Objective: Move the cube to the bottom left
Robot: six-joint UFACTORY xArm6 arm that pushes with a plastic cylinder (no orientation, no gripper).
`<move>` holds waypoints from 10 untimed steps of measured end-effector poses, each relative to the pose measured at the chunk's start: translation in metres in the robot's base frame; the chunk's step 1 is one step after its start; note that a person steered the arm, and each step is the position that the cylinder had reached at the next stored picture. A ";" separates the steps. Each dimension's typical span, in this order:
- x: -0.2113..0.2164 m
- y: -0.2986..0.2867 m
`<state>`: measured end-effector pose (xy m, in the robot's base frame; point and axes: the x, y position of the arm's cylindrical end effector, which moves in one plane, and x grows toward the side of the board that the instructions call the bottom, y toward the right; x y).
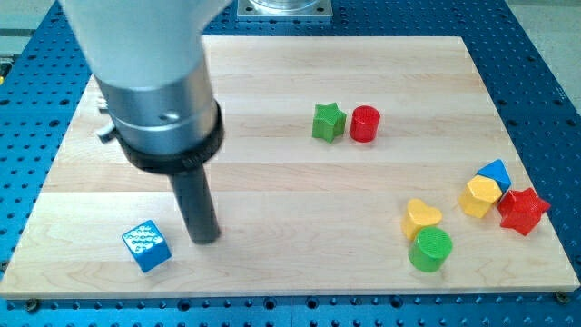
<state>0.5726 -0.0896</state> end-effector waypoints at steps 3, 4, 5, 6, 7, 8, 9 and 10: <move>-0.001 -0.078; -0.003 -0.081; -0.006 -0.077; -0.013 -0.081; -0.022 -0.097; -0.027 -0.102; -0.036 -0.075; -0.034 -0.005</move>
